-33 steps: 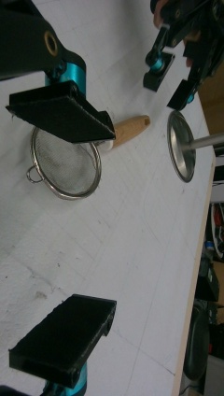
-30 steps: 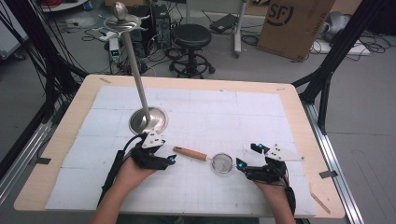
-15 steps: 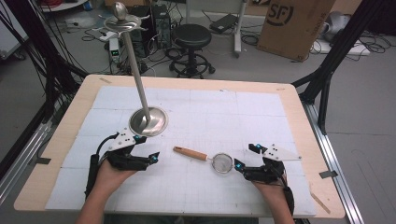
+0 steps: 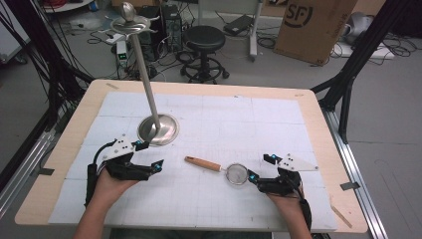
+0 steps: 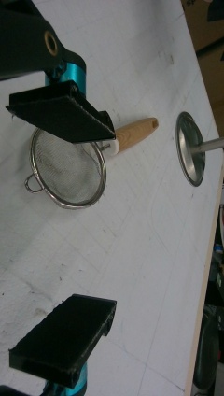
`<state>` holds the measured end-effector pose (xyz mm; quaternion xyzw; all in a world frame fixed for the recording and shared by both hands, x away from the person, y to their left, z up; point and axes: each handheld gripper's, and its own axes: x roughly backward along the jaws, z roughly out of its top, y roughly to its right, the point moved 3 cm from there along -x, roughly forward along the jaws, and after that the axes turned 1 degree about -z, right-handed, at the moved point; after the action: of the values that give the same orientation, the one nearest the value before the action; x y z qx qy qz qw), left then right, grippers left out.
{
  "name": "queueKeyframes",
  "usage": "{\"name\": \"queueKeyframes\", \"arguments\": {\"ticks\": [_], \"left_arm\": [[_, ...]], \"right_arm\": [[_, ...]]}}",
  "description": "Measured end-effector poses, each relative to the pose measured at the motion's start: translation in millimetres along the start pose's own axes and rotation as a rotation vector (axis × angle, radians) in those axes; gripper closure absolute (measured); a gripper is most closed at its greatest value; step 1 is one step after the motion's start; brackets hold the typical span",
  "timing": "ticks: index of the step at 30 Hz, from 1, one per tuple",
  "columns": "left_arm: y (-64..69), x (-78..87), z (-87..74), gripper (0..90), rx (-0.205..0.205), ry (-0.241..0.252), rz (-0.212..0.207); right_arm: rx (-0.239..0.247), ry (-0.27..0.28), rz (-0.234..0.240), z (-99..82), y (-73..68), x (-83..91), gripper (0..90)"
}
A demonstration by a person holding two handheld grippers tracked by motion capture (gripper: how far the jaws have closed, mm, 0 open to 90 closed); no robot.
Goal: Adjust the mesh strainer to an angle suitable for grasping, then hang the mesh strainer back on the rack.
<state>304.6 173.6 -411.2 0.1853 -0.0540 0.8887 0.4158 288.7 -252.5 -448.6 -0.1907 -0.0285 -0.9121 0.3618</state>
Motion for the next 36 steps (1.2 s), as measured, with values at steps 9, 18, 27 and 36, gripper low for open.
{"name": "queueKeyframes", "arguments": {"ticks": [9, 18, 27, 36], "left_arm": [[0.7, -1.1, -0.2, 17.5, -0.001, -0.005, 0.0], [-1.4, -1.2, -1.0, 17.5, 0.002, -0.009, 0.006], [-6.4, 5.9, -1.6, 17.1, 0.01, 0.012, 0.007], [-8.4, 13.7, 1.5, 17.1, 0.02, 0.04, -0.002]], "right_arm": [[0.0, 0.001, 0.006, -0.4, 0.0, -0.1, 14.7], [-0.003, 0.002, -0.001, 0.0, 1.4, -0.2, 14.7], [0.023, 0.0, 0.011, 6.4, -2.4, -1.2, 15.3], [0.05, -0.054, 0.057, 18.8, -12.4, -13.6, 15.4]]}}
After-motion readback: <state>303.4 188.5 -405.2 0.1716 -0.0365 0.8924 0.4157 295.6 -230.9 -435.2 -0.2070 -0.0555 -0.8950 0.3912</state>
